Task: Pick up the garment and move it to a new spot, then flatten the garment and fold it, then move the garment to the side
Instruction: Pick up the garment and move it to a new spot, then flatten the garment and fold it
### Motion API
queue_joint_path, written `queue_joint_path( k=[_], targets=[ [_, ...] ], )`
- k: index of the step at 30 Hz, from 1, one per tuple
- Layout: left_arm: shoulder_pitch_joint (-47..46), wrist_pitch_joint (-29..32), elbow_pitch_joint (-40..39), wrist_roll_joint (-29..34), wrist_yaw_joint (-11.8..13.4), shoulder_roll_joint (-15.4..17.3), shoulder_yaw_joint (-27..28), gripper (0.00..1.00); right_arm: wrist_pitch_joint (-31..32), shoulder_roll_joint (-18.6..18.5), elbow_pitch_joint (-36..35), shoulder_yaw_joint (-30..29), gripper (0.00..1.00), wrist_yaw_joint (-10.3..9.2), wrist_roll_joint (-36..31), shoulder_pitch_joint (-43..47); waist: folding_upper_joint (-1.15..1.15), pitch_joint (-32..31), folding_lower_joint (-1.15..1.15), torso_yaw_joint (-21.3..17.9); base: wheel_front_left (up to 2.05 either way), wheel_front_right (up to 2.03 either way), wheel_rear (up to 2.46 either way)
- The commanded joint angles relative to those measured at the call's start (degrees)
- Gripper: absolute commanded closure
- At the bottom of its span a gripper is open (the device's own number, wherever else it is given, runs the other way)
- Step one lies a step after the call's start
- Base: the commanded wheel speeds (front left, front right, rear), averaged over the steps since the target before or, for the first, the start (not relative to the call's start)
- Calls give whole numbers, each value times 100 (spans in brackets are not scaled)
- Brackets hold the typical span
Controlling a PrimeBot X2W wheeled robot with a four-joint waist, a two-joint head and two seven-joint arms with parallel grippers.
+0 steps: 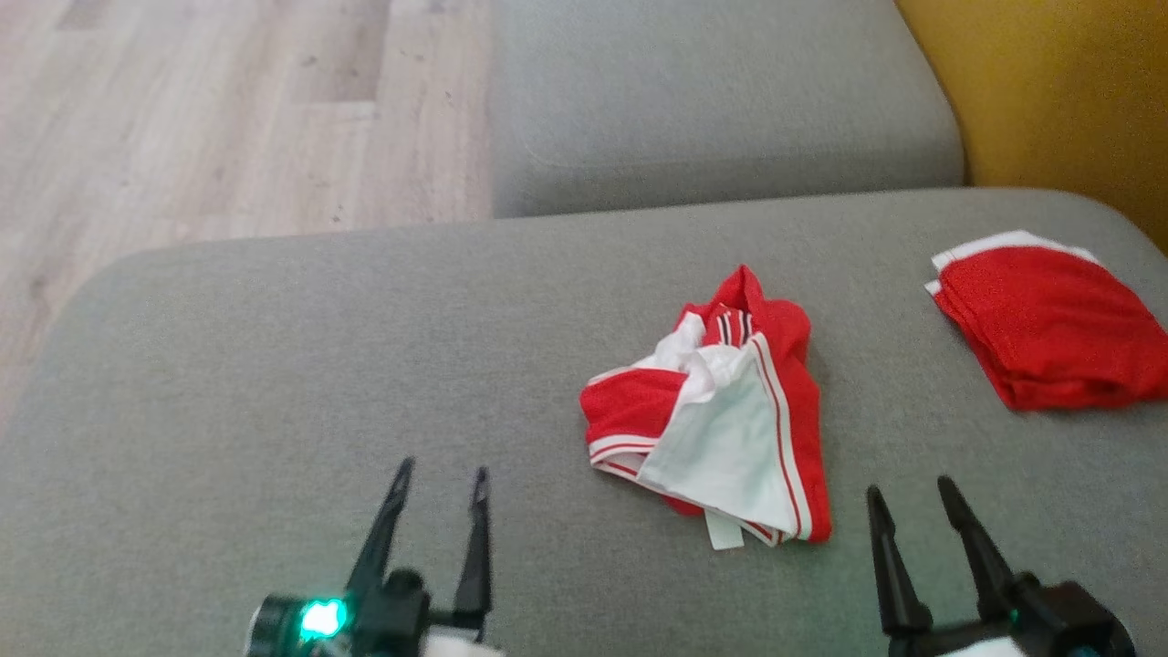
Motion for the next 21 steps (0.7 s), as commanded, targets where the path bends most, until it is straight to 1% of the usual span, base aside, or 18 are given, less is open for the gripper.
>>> queue_joint_path(
  k=[1, 5, 10, 12, 18, 21],
  targets=[
    [16, -55, -457, 171, 138, 86, 397, 0, -62, -18, -173, 83, 0, -4, -14, -72, 0, -169, 2, 160, 0, 0, 0],
    [622, -55, -976, 495, 229, 85, 628, 0, -62, -7, -189, 29, 0, -4, 10, 45, 0, -239, 2, 177, 0, 0, 0],
    [1157, -55, -1314, 724, 218, -93, 800, 0, -62, -4, -209, 56, 0, -4, 54, 172, 0, -311, 2, 131, 0, 0, 0],
    [1221, -55, -1355, 758, 208, -137, 837, 0, -62, -3, -207, 55, 0, -4, 66, 187, 0, -319, 2, 120, 0, 0, 0],
    [1424, -55, -1383, 811, 18, -426, 1025, 0, -62, -3, -207, 81, 0, -4, 121, 220, 0, -339, 2, 69, 0, 0, 0],
    [1474, -55, -1374, 843, -79, -517, 1136, 0, -62, -2, -216, 102, 0, -4, 142, 222, 0, -336, 2, 68, 0, 0, 0]
  ],
)
